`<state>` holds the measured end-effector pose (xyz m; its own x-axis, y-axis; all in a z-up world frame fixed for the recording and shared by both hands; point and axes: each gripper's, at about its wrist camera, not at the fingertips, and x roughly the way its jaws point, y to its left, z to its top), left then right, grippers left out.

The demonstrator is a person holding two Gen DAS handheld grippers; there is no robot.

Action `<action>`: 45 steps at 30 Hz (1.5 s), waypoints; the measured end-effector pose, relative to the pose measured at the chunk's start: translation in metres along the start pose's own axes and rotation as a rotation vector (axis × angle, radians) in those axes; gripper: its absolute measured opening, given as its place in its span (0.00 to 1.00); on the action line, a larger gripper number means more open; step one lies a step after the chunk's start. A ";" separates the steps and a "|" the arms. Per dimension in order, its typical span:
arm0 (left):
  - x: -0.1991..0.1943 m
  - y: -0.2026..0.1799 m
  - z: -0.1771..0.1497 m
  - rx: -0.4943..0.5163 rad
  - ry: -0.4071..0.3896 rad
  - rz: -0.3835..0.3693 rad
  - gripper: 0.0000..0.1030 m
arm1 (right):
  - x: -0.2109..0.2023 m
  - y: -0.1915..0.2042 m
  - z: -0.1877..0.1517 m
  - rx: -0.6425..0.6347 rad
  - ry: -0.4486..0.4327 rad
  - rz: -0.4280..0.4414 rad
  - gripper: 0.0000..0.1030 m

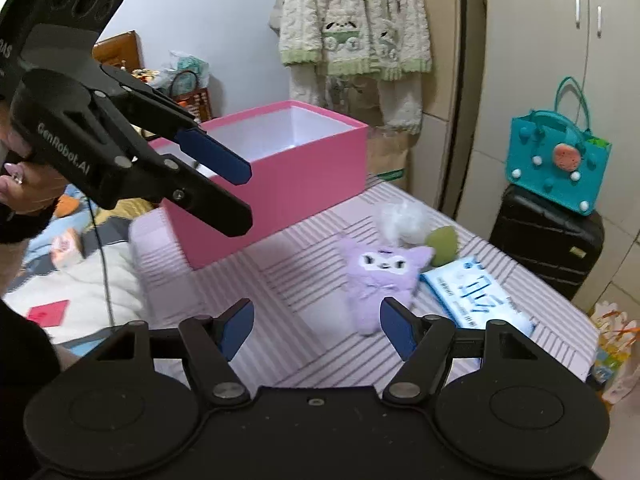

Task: Organize soft objects
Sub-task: 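Move both tools from the box toward the purple Kuromi plush, then close the left tool on the purple plush while the right tool grips it too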

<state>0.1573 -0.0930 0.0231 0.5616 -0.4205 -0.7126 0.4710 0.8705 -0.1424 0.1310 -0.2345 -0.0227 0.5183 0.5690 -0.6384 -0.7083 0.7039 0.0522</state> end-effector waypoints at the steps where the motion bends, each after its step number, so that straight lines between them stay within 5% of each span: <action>1: 0.006 0.002 0.001 -0.013 0.000 -0.001 0.62 | 0.002 -0.003 -0.002 -0.005 -0.006 -0.009 0.72; 12: 0.072 0.029 0.000 -0.195 0.009 0.004 0.62 | 0.042 -0.027 -0.005 -0.014 -0.087 -0.162 0.73; 21: 0.110 0.036 0.009 -0.190 -0.044 0.203 0.62 | 0.082 -0.036 -0.017 0.060 -0.035 -0.104 0.74; 35: 0.146 0.054 0.001 -0.279 0.008 0.137 0.60 | 0.095 -0.034 -0.042 0.230 -0.030 -0.147 0.75; 45: 0.152 0.055 -0.005 -0.293 0.002 0.124 0.62 | 0.113 -0.023 -0.037 0.200 -0.032 -0.206 0.74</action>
<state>0.2654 -0.1074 -0.0965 0.6014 -0.3062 -0.7379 0.1830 0.9519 -0.2459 0.1882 -0.2023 -0.1244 0.6583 0.4166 -0.6270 -0.4802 0.8738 0.0763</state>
